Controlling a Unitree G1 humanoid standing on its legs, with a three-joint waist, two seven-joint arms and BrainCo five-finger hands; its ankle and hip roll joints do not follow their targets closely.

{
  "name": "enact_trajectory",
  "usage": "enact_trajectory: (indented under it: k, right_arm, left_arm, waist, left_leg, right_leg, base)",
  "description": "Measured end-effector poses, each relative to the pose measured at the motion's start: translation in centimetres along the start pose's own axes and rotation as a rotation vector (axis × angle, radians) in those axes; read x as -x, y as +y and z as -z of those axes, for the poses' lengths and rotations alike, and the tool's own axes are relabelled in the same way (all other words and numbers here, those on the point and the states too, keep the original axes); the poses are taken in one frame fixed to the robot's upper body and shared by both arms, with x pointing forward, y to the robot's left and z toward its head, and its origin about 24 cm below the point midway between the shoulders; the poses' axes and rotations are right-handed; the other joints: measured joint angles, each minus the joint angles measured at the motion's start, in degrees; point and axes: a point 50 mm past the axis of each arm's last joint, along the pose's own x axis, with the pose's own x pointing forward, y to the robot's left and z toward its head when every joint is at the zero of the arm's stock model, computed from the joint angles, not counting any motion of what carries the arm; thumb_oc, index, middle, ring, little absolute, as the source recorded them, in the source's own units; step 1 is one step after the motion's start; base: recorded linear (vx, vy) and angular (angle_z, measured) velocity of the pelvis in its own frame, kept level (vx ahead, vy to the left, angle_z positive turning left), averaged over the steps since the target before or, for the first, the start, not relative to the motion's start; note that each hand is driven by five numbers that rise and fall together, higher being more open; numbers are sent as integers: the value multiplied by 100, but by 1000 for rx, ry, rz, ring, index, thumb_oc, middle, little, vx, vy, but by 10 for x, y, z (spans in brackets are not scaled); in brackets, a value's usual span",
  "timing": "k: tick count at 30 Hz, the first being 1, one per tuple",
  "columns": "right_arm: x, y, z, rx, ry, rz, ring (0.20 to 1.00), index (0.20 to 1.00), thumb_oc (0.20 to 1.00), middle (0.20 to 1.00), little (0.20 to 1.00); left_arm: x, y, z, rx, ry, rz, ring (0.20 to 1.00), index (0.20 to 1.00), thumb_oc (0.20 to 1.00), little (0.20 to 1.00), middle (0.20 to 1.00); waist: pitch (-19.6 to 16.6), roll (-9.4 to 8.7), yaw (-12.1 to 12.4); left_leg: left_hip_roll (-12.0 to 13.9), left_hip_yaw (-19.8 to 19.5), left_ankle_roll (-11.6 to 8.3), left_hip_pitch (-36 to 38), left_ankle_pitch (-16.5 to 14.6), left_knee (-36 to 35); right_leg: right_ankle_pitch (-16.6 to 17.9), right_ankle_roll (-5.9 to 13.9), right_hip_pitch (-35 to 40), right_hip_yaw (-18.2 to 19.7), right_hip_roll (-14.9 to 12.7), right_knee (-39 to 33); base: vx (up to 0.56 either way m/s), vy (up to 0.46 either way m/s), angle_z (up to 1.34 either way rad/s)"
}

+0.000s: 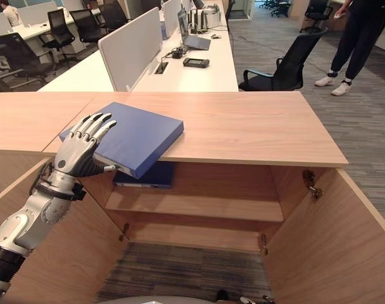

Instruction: Put the empty folder in the office cabinet

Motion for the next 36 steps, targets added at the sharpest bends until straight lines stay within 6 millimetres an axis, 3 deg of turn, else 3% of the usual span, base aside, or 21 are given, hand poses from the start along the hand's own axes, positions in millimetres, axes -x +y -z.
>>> enact_trajectory:
  k: [12,25,36]
  right_arm:
    - [0,0,0,0,0,0,1000,1000,1000,1000,1000]
    - [0,0,1,0,3,0,1000,1000,1000,1000,1000]
    - [0,0,2,0,4,0,1000,1000,1000,1000,1000]
  left_arm:
    - [0,-2,-1,4,-8,27,1000,1000,1000,1000,1000]
    - [10,-22,-5,30,-19,144,1000,1000,1000,1000,1000]
    - [10,-23,-4,29,-15,153,1000,1000,1000,1000,1000]
  waist:
    - [-4,-6,2]
    - [-32,-10,-2]
    - [-33,-11,-2]
  left_leg:
    - [0,0,1,23,0,0]
    - [0,6,2,35,1,0]
    - [0,32,30,44,20,0]
  right_leg:
    - [1,2,23,-1,1,0]
    - [1,1,32,2,2,0]
    - [5,0,31,24,5,0]
  base:
    - [0,0,0]
    - [0,0,0]
    - [0,0,0]
